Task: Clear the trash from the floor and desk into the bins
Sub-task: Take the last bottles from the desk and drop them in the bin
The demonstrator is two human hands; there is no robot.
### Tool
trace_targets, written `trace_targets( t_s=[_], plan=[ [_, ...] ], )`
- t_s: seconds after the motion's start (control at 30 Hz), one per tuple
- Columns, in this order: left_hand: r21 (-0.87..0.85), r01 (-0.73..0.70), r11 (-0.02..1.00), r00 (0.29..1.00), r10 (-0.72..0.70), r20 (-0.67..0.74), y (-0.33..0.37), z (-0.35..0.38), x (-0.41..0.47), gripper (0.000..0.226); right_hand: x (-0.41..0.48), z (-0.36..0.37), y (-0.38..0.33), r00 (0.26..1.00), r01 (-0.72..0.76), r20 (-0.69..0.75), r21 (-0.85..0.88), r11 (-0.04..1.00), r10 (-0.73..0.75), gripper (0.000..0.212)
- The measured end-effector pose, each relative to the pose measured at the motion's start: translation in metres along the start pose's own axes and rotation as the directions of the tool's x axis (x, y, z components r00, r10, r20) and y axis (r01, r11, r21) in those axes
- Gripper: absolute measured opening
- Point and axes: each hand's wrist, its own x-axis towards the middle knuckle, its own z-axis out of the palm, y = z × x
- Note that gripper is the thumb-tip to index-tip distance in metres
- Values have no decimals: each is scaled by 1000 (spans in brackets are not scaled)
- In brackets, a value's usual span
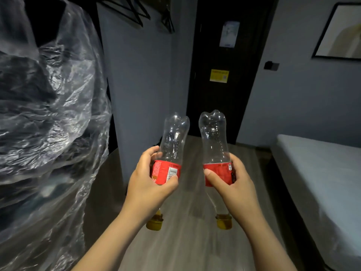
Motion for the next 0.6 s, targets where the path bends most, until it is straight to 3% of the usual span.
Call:
trace_targets(
  t_s=[0.33,0.6],
  plan=[
    [-23,74,997,994,-73,77,-26,90,125,71,126,-18,59,992,-72,-102,33,997,76,49],
    [0,70,998,996,-70,48,-36,183,222,69,258,-53,105,994,-59,-83,90,994,67,47]
  ],
)
